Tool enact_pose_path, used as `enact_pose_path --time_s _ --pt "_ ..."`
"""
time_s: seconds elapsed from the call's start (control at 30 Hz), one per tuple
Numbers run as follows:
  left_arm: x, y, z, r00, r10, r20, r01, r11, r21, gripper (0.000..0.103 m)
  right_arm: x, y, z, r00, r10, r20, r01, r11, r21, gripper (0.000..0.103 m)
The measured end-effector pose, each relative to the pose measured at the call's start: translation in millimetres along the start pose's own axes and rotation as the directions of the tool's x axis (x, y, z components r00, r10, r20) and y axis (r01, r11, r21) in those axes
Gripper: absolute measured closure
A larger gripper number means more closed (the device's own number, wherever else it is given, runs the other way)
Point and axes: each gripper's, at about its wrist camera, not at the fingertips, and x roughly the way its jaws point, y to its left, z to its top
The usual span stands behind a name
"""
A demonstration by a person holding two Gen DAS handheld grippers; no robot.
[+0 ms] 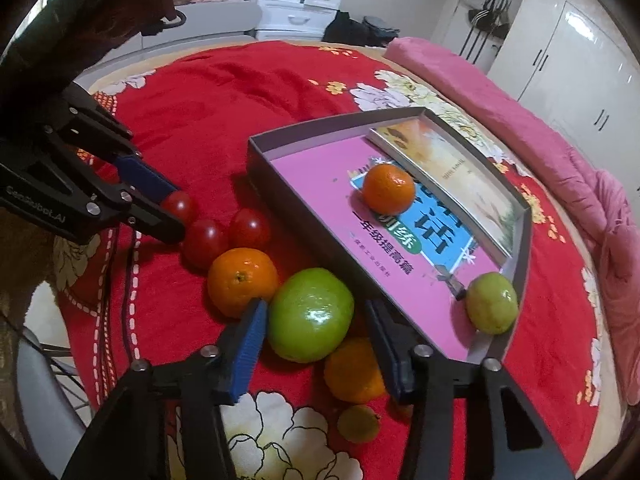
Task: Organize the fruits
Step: 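Grasp the large green lime with the right tool while the left tool grips a red tomato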
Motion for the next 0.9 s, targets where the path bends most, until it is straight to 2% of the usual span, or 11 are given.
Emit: enact_pose_path --time_s 0.23,0.33,0.77,0.9 --pt "-1 1 0 1.000 -0.004 0.005 0.004 1.000 -0.006 0.070 -12 -5 -8 0.998 0.057 0.025 -0.059 0.995 0.077 0.058" --pt "-1 1 0 1.000 -0.004 0.005 0.004 1.000 -0.005 0.070 -15 0 -13 0.998 0.059 0.016 -0.060 0.996 0.069 0.058" --pt "-1 3 1 1.000 -0.008 0.008 0.008 1.000 -0.016 0.070 0 25 -9 0.995 -0.098 -0.020 0.095 0.989 -0.114 0.057" --pt "-3 4 1 1.000 -0.008 0.020 0.008 1.000 -0.021 0.070 -2 22 -9 0.996 -0.088 -0.005 0.088 0.992 -0.094 0.058"
